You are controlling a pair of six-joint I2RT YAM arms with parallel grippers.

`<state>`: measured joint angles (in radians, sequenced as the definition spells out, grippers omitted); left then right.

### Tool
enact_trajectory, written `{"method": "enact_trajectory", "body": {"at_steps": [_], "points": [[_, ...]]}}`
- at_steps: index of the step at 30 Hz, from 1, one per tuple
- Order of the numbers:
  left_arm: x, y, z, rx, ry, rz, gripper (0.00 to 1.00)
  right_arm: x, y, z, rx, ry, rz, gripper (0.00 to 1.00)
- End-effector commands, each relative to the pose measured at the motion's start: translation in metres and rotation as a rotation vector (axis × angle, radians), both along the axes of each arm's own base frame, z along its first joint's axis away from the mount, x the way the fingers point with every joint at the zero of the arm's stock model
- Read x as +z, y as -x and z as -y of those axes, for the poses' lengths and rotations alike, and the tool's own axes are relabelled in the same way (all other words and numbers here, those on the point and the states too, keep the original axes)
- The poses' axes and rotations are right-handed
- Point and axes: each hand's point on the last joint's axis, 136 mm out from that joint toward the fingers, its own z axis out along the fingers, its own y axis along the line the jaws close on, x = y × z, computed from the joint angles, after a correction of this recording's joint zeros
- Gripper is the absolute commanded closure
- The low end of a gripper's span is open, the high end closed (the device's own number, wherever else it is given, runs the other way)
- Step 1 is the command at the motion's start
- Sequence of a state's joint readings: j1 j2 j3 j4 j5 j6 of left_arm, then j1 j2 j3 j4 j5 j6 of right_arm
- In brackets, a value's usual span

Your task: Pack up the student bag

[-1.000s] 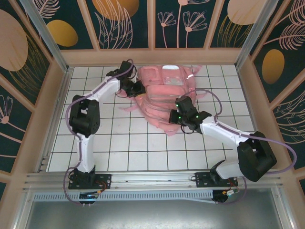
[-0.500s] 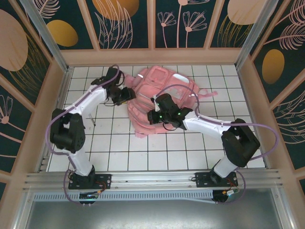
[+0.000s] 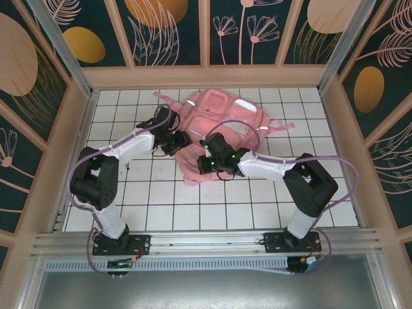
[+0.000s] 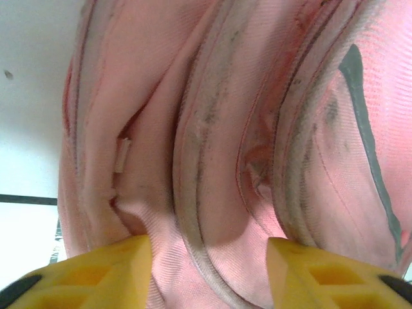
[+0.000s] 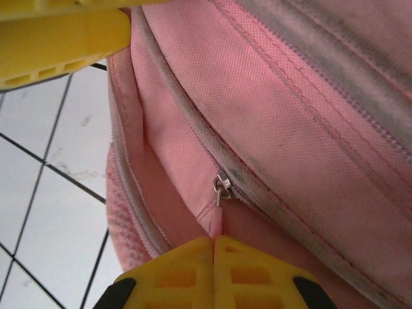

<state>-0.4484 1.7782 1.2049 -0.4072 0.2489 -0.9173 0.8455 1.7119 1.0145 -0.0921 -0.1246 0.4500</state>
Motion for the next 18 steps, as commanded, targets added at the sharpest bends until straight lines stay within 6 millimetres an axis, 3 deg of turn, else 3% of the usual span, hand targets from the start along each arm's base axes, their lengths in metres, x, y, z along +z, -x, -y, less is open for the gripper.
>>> {"method": "enact_trajectory", "body": {"at_steps": [1, 5, 11, 15, 18], "points": [[-0.016, 0.002, 0.014, 0.012, 0.018, -0.014, 0.58, -0.002, 0.007, -0.013, 0.031, 0.004, -0.024, 1.00], [-0.011, 0.001, 0.004, 0.029, -0.038, 0.013, 0.66, 0.005, 0.007, -0.015, 0.039, -0.011, -0.016, 1.00], [0.002, -0.002, 0.002, 0.040, -0.043, 0.028, 0.68, 0.050, 0.001, -0.021, 0.034, -0.093, 0.053, 1.00], [0.010, -0.005, 0.005, 0.051, -0.026, 0.033, 0.60, 0.075, -0.004, -0.022, 0.031, -0.115, 0.096, 1.00], [0.022, -0.008, 0.005, 0.050, -0.027, 0.048, 0.55, 0.080, -0.006, -0.020, 0.027, -0.105, 0.115, 1.00]]}}
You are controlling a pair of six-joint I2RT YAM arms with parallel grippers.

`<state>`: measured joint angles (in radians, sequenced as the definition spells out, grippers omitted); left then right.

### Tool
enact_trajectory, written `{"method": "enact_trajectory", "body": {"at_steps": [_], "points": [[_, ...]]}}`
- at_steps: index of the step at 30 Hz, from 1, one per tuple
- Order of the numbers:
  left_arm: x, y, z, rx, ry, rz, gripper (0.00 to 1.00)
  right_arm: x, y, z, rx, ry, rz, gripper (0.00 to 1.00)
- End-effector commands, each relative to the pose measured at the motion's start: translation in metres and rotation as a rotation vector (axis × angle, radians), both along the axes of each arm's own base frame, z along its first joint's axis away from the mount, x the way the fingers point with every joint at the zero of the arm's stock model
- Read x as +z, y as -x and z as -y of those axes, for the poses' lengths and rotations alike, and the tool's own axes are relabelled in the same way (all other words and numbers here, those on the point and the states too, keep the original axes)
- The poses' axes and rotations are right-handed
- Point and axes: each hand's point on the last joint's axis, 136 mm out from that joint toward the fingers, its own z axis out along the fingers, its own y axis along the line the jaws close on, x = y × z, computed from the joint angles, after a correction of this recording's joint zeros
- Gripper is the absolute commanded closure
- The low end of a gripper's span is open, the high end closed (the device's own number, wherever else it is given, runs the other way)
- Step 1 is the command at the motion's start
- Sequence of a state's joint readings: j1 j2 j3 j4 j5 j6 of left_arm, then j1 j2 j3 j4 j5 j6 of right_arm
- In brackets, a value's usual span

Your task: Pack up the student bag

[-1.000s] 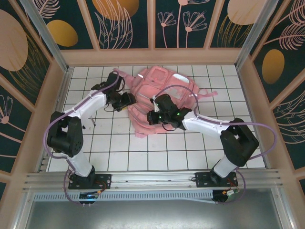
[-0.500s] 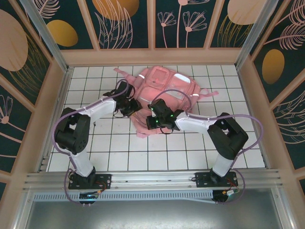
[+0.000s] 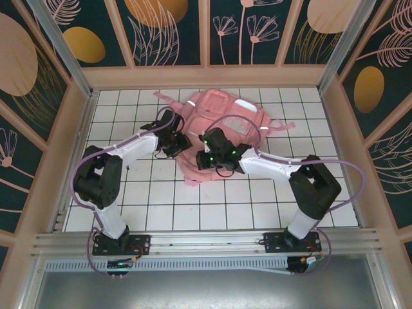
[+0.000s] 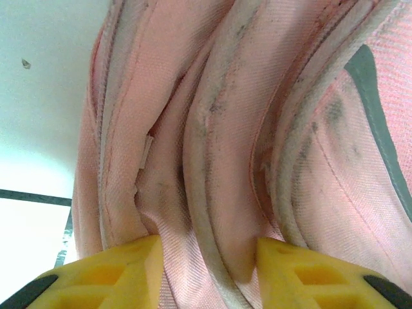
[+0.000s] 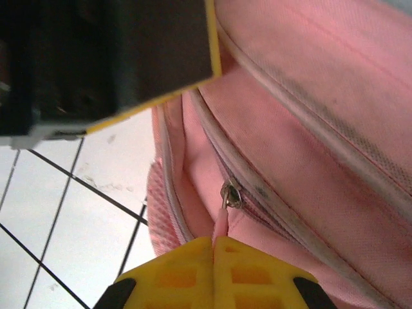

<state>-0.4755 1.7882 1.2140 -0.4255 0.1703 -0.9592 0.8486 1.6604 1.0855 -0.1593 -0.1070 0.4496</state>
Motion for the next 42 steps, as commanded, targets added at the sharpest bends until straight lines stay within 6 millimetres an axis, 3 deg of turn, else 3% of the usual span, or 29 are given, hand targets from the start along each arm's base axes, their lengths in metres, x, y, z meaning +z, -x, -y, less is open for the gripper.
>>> {"method": "enact_trajectory", "body": {"at_steps": [1, 6, 16, 20, 22, 24, 27, 31, 33, 42], "points": [[0.033, -0.010, 0.006, 0.007, 0.025, 0.061, 0.54, 0.040, 0.001, -0.013, 0.033, -0.065, 0.072, 1.00], [0.042, -0.011, 0.007, 0.023, 0.041, 0.074, 0.53, 0.036, 0.004, -0.012, 0.036, -0.060, 0.060, 1.00], [0.022, -0.003, 0.020, 0.055, 0.079, 0.005, 0.54, 0.023, 0.011, -0.008, 0.034, -0.051, 0.027, 1.00], [0.023, -0.005, 0.020, 0.074, 0.079, 0.013, 0.62, 0.022, 0.011, -0.006, 0.029, -0.051, 0.028, 1.00], [0.026, -0.007, 0.019, 0.084, 0.081, 0.024, 0.72, 0.021, 0.011, -0.006, 0.027, -0.049, 0.028, 1.00], [0.030, -0.008, 0.020, 0.086, 0.091, 0.031, 0.88, 0.019, 0.011, -0.003, 0.018, -0.040, 0.027, 1.00], [0.035, -0.006, 0.022, 0.086, 0.114, 0.029, 1.00, 0.010, 0.010, 0.005, -0.009, 0.000, 0.022, 1.00], [0.043, 0.000, 0.033, 0.078, 0.204, 0.019, 1.00, -0.007, 0.013, 0.016, -0.050, 0.048, -0.020, 0.92], [0.058, 0.002, 0.036, 0.077, 0.247, 0.035, 1.00, -0.012, 0.015, 0.017, -0.057, 0.053, -0.038, 0.86], [0.067, 0.007, 0.041, 0.075, 0.289, 0.032, 1.00, -0.027, 0.010, 0.019, -0.102, 0.101, -0.074, 0.75]]}}
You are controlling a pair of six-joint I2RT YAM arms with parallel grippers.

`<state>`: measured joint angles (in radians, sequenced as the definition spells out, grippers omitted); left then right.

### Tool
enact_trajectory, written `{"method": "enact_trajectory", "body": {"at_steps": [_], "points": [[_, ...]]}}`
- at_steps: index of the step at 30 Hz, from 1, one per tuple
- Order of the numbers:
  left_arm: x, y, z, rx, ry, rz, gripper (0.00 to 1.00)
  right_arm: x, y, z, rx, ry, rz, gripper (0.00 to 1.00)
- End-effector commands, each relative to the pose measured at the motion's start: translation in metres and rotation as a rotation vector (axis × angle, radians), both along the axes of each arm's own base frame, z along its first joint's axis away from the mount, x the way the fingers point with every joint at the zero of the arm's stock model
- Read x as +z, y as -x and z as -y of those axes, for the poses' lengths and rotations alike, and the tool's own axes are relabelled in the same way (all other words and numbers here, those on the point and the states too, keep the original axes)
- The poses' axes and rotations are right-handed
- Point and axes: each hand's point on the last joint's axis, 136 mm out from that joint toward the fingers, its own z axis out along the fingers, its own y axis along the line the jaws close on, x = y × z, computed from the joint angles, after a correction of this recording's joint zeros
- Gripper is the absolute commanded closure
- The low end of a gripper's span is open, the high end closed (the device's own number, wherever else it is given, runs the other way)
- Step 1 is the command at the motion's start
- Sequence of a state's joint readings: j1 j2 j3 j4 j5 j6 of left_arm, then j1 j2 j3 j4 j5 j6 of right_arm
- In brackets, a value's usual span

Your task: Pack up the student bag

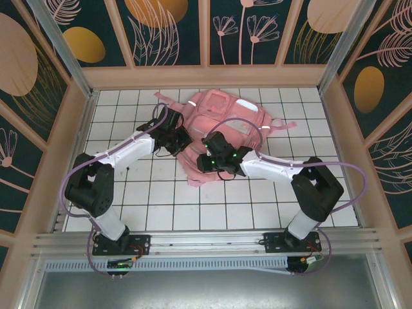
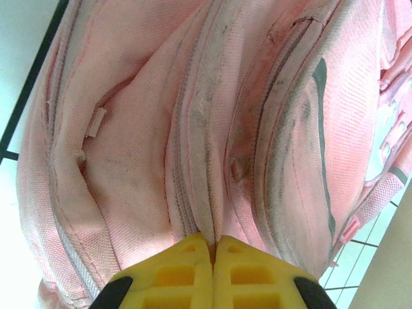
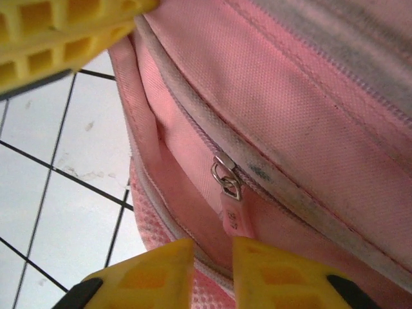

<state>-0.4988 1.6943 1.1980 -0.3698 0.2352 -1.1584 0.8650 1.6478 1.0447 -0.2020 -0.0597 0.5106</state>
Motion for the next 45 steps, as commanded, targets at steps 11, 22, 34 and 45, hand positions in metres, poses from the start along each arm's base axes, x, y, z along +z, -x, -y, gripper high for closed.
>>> {"method": "enact_trajectory", "body": {"at_steps": [11, 22, 34, 45], "points": [[0.033, 0.006, 0.023, -0.038, 0.123, 0.040, 1.00, -0.005, -0.021, 0.003, -0.125, 0.058, 0.022, 0.71], [0.028, 0.006, 0.020, -0.034, 0.099, 0.041, 1.00, 0.015, -0.026, 0.003, -0.182, 0.040, 0.053, 0.99], [0.031, -0.008, 0.003, -0.026, -0.009, 0.104, 1.00, -0.010, 0.000, 0.057, -0.236, 0.117, -0.068, 1.00], [0.033, -0.018, -0.026, 0.008, -0.036, 0.110, 1.00, -0.032, 0.002, 0.152, -0.442, 0.199, -0.121, 1.00]]}}
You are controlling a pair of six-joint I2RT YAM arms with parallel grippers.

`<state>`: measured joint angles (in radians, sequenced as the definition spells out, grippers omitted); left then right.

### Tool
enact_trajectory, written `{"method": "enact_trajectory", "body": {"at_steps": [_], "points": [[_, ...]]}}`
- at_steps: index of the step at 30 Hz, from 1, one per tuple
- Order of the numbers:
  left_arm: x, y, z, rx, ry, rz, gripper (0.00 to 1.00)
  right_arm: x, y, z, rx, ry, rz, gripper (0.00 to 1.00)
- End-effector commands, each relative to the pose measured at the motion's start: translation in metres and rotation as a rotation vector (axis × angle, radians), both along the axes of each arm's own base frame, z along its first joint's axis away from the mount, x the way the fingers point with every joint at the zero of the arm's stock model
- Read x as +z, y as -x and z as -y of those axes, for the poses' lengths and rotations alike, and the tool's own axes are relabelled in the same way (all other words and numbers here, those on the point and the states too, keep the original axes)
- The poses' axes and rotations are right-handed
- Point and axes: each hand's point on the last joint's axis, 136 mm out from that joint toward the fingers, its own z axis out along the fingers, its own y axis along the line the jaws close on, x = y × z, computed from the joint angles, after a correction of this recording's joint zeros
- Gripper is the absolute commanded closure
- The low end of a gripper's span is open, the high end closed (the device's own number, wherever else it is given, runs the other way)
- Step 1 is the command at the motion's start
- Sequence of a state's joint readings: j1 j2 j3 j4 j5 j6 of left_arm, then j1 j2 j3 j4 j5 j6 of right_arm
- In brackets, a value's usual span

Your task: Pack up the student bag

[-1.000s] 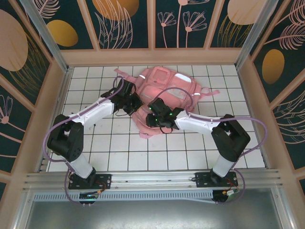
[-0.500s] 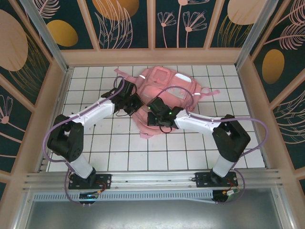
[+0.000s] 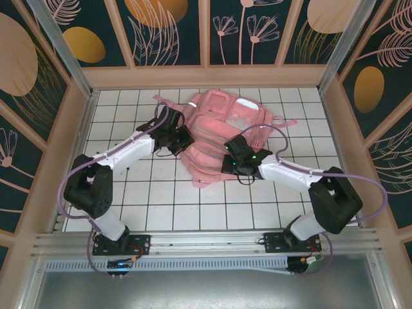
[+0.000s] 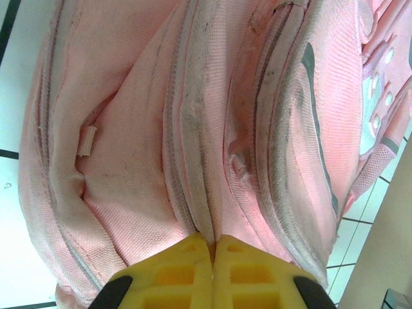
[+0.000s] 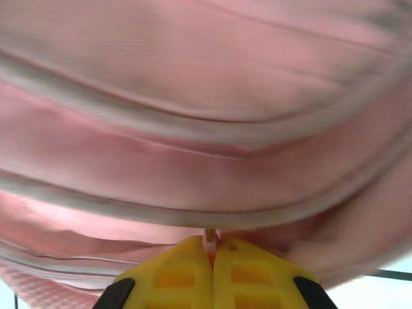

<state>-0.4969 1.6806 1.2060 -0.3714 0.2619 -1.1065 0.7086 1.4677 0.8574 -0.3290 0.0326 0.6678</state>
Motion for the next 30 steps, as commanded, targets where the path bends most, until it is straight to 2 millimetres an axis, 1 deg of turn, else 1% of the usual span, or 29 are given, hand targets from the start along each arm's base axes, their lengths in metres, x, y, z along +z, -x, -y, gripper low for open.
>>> {"method": "enact_trajectory", "body": {"at_steps": [1, 5, 7, 9, 11, 13, 14, 16, 19, 22, 24, 26, 27, 29, 30], "points": [[0.022, -0.018, -0.035, 0.068, -0.045, 0.076, 1.00, -0.009, 0.003, 0.052, -0.107, 0.128, -0.021, 1.00], [0.016, -0.016, -0.049, 0.042, -0.046, 0.079, 1.00, -0.005, -0.010, 0.078, -0.136, 0.196, 0.032, 1.00], [0.010, -0.015, -0.051, -0.003, -0.055, 0.077, 1.00, -0.003, -0.019, 0.089, -0.144, 0.217, 0.059, 1.00], [0.001, -0.014, -0.051, -0.071, -0.079, 0.066, 1.00, 0.002, -0.031, 0.097, -0.141, 0.224, 0.097, 1.00], [-0.013, -0.008, -0.051, -0.139, -0.109, 0.031, 1.00, 0.007, -0.044, 0.103, -0.118, 0.245, 0.148, 1.00], [-0.018, -0.001, -0.047, -0.208, -0.104, 0.012, 1.00, 0.007, -0.055, 0.113, -0.110, 0.283, 0.164, 1.00], [-0.032, 0.004, -0.046, -0.237, -0.114, -0.028, 1.00, 0.007, -0.061, 0.119, -0.112, 0.299, 0.169, 1.00], [-0.037, 0.011, -0.047, -0.285, -0.126, -0.039, 1.00, 0.005, -0.075, 0.131, -0.126, 0.316, 0.174, 1.00], [-0.043, 0.020, -0.056, -0.332, -0.184, -0.041, 1.00, 0.003, -0.094, 0.149, -0.151, 0.320, 0.172, 1.00], [-0.056, 0.032, -0.070, -0.370, -0.263, -0.076, 1.00, 0.000, -0.112, 0.165, -0.183, 0.282, 0.163, 1.00], [-0.061, 0.039, -0.074, -0.398, -0.288, -0.095, 1.00, -0.001, -0.123, 0.171, -0.188, 0.242, 0.155, 1.00], [-0.063, 0.041, -0.077, -0.402, -0.296, -0.094, 1.00, 0.000, -0.130, 0.173, -0.178, 0.197, 0.143, 1.00], [-0.061, 0.039, -0.076, -0.402, -0.291, -0.082, 1.00, 0.003, -0.132, 0.167, -0.155, 0.145, 0.140, 1.00], [-0.051, 0.033, -0.066, -0.412, -0.246, -0.038, 1.00, 0.014, -0.132, 0.150, -0.109, 0.050, 0.145, 1.00], [-0.031, 0.028, -0.057, -0.423, -0.200, 0.030, 0.93, 0.020, -0.128, 0.139, -0.087, 0.001, 0.144, 1.00]]}}
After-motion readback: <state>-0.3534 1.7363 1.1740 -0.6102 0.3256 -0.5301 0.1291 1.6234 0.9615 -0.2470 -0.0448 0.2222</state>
